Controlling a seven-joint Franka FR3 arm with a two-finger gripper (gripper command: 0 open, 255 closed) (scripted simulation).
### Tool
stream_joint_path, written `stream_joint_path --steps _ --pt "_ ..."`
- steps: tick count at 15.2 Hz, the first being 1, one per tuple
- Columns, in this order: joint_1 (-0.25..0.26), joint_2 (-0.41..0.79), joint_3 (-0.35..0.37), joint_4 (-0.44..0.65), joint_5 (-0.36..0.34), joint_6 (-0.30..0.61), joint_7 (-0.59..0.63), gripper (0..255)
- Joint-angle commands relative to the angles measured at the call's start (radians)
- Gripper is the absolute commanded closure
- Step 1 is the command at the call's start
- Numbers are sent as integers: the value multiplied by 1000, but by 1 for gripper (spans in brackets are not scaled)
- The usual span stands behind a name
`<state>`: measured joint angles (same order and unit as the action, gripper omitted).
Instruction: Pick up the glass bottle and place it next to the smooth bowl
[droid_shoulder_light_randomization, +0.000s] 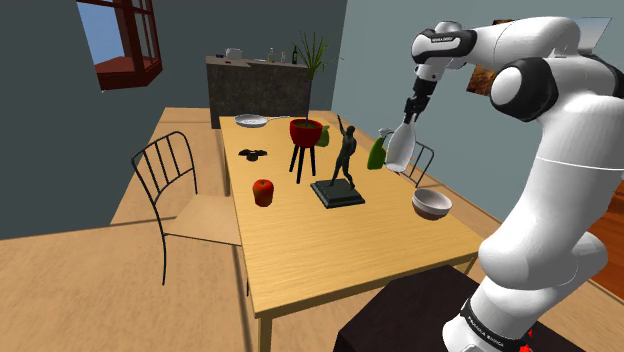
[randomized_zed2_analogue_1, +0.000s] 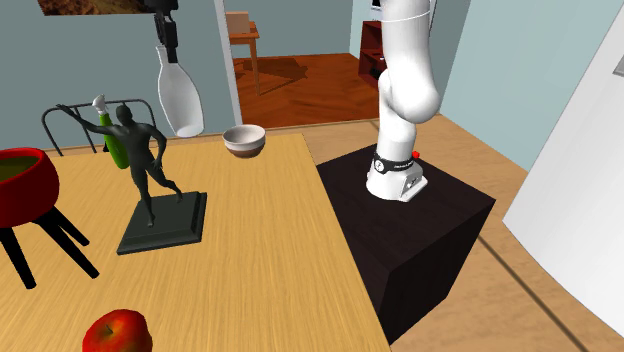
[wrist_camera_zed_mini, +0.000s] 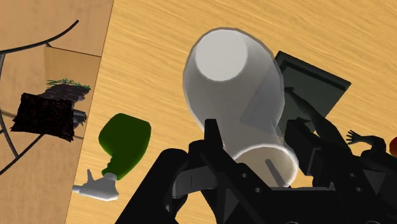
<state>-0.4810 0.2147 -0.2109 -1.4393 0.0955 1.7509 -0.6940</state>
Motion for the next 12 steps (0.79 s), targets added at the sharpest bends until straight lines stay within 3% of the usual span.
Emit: stream_joint_path --steps 1,12 --pt "-32 56 -14 77 19 -24 -43 255" --pt "-24 39 -11 -95 18 131 -51 255"
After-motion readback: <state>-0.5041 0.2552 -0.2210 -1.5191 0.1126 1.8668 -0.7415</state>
